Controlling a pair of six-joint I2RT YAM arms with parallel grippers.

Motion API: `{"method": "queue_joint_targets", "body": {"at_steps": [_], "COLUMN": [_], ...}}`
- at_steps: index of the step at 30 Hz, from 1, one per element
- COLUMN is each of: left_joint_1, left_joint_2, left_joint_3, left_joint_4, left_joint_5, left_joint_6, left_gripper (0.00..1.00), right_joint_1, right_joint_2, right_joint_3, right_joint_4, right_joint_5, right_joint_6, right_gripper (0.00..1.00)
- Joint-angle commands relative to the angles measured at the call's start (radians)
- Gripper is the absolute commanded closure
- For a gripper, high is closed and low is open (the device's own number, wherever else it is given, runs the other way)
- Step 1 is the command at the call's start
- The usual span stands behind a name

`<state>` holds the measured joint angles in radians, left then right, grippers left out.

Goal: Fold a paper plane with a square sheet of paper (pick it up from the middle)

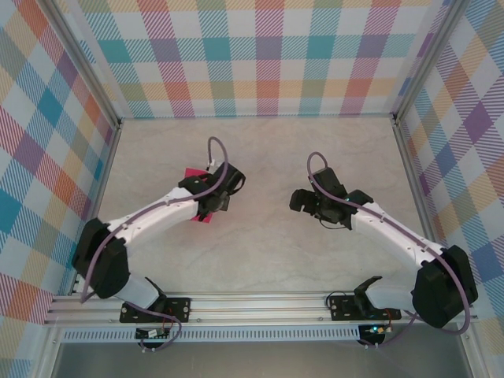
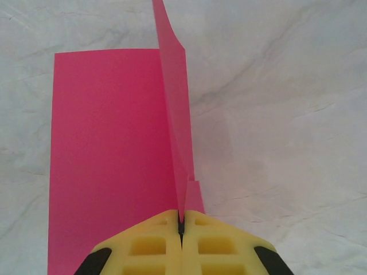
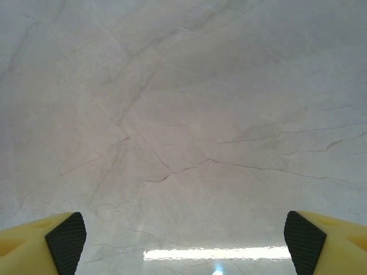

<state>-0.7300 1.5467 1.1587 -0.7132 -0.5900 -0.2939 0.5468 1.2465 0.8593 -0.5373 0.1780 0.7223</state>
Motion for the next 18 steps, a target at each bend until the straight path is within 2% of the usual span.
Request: {"method": "queue_joint_targets", "body": {"at_steps": [1, 6, 12, 18], "left_joint_1": [-0.050, -0.091, -0.138, -0.152], "left_joint_2": [0.096, 0.253, 0.383, 0.443], "left_joint_3": [0.038, 0.077, 0.122, 0.137], "left_joint_4": [-0.049, -0.011, 0.059, 0.116], "left_joint_5": [-0.166, -0.154, -0.016, 0.107], "left_joint_6": [-0.007, -0.034, -0.076, -0.125], "left_gripper": [0.95, 0.95, 0.94, 0.82], "right_joint_1": [-0.016, -0.049, -0.072, -0.087], "right_joint_2": [-0.012, -0.014, -0.020, -0.042], "right_joint_3": [-0.024, -0.041, -0.055, -0.075], "right_joint_4": [-0.036, -0.036, -0.052, -0.051], "right_joint_5": [0.018, -0.014, -0.011, -0.020], "right_joint_6": [0.040, 0.064, 0.099, 0.118], "right_gripper": [0.07, 0.08, 0.07, 0.07]}}
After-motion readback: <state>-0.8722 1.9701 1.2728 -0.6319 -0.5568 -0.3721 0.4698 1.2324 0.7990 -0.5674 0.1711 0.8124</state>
